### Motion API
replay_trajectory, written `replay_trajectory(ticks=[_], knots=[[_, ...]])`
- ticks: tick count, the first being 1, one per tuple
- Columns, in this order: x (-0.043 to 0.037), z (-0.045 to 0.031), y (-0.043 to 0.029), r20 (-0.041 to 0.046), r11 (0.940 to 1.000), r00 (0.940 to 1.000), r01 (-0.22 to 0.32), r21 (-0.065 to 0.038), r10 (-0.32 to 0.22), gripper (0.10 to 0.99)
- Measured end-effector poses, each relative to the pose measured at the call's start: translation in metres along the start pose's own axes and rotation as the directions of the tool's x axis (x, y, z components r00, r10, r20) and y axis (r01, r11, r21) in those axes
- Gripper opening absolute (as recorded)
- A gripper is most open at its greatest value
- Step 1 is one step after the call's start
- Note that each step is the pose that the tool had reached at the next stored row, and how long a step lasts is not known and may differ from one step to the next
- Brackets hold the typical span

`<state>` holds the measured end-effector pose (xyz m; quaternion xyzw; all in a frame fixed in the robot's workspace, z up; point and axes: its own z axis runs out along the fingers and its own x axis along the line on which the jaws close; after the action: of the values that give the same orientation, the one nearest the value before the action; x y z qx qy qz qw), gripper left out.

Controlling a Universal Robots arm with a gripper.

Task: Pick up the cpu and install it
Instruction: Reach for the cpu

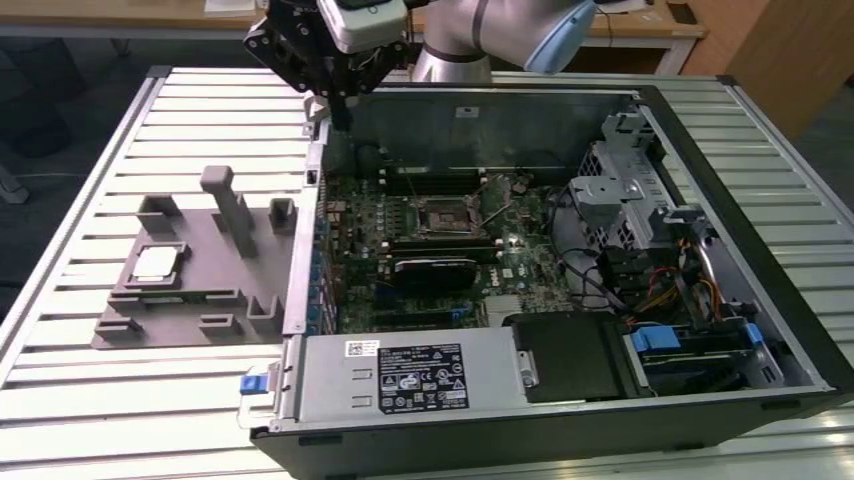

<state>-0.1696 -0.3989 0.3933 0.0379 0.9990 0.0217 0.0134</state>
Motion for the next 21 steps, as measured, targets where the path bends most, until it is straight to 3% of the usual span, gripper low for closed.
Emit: replay_trajectory(ticks=[21], knots=[[0.0280, -0.0008, -0.0021, 0.0010, 1.0000, 1.0000, 0.000, 0.000, 0.000, 0.106]])
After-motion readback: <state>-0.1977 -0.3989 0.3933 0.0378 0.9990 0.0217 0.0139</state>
